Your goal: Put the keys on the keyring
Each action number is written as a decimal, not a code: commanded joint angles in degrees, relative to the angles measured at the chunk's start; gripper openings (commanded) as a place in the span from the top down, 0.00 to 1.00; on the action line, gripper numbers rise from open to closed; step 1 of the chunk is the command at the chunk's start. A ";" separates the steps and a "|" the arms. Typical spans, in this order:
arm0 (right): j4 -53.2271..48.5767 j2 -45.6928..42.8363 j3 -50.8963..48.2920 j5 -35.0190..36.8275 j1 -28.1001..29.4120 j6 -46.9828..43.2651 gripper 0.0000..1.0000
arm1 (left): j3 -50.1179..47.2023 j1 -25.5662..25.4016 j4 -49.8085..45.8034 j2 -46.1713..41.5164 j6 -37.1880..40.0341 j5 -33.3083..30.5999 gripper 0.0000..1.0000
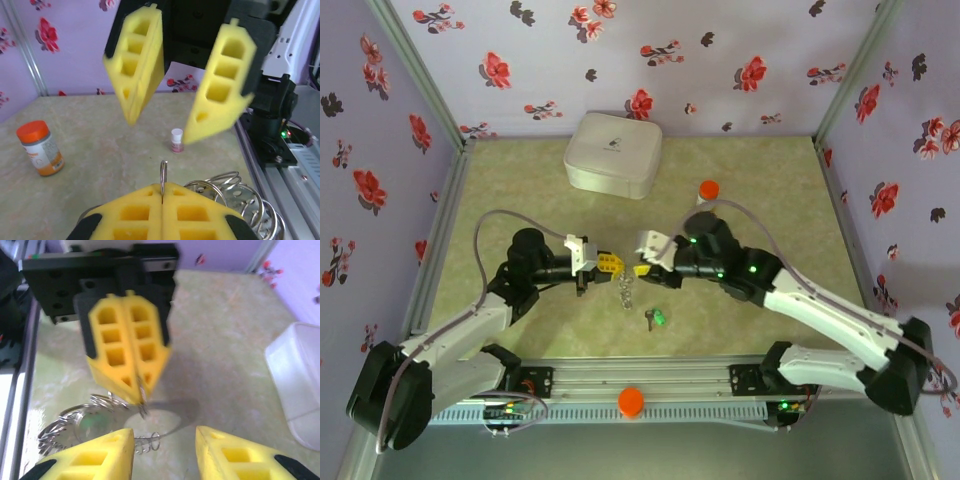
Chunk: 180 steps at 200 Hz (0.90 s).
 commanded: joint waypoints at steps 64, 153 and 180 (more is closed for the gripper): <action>17.02 -3.32 -8.70 5.14 -1.41 11.39 0.64 | -1.72 -0.57 11.38 0.05 -3.93 -4.57 1.00; -10.85 -3.63 -13.77 29.84 -1.41 65.43 0.66 | 0.74 -0.57 -0.43 0.30 5.12 -20.41 1.00; -10.86 0.05 -15.19 20.39 -0.99 72.56 0.66 | 0.70 -0.44 0.47 1.59 5.35 -20.76 1.00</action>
